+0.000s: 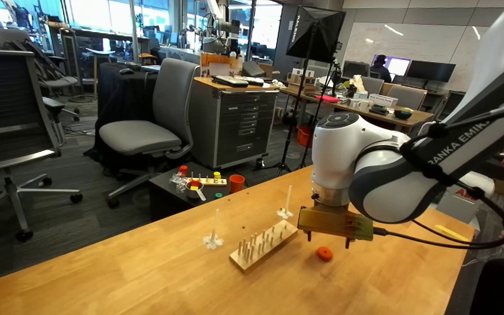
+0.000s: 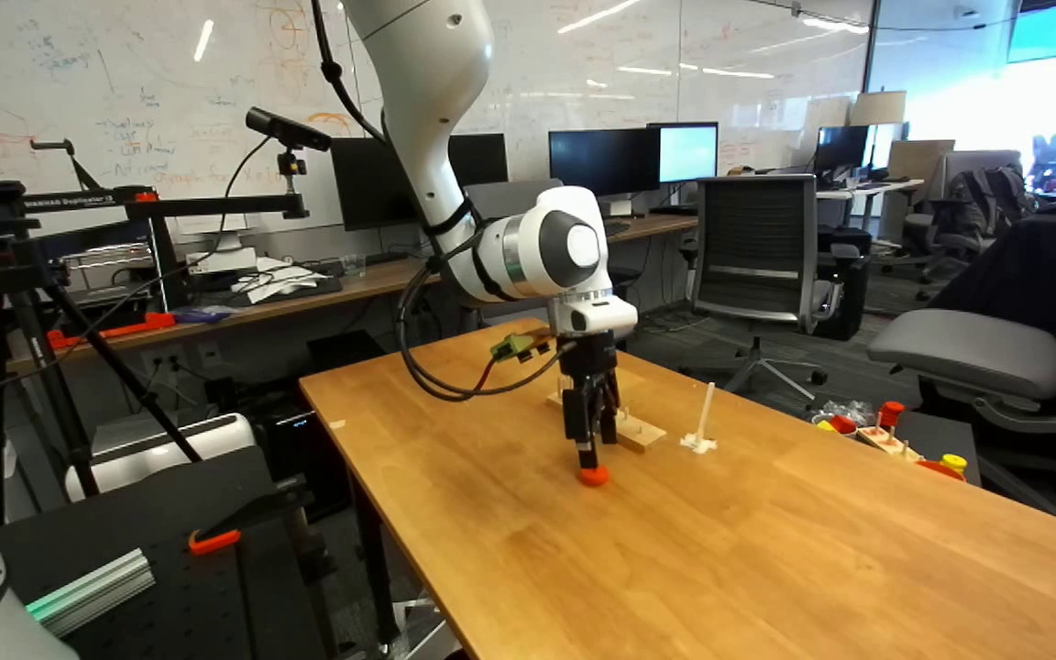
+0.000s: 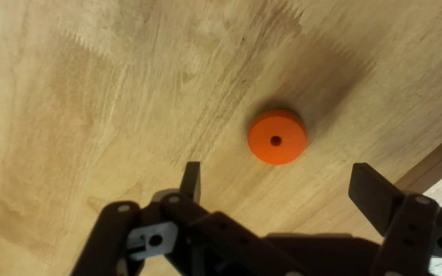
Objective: Pick up the orange object and put it on the object
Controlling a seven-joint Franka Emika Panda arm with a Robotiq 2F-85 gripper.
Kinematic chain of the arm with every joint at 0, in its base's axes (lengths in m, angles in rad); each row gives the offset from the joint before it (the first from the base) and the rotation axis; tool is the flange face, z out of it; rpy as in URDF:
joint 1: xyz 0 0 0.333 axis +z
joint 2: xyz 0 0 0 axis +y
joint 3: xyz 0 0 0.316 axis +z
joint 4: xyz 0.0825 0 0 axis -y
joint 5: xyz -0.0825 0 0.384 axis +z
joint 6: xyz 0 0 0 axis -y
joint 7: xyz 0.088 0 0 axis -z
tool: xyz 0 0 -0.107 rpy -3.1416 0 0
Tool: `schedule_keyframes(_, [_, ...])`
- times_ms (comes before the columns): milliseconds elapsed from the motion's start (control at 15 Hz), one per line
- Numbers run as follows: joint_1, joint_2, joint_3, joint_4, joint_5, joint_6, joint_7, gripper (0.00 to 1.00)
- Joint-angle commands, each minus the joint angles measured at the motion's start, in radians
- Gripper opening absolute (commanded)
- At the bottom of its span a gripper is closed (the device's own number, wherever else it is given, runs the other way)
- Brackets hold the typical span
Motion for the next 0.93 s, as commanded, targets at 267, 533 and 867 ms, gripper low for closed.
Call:
schedule_keyframes(267, [0.012, 0.016, -0.008, -0.034, 0.033, 0.111, 0.070, 1.00])
schedule_keyframes(533, [0.006, 0.039, 0.000, -0.048, 0.071, 0.132, 0.063, 1.00])
schedule_keyframes(867, [-0.004, 0.046, 0.004, -0.049, 0.119, 0.152, 0.052, 1.00])
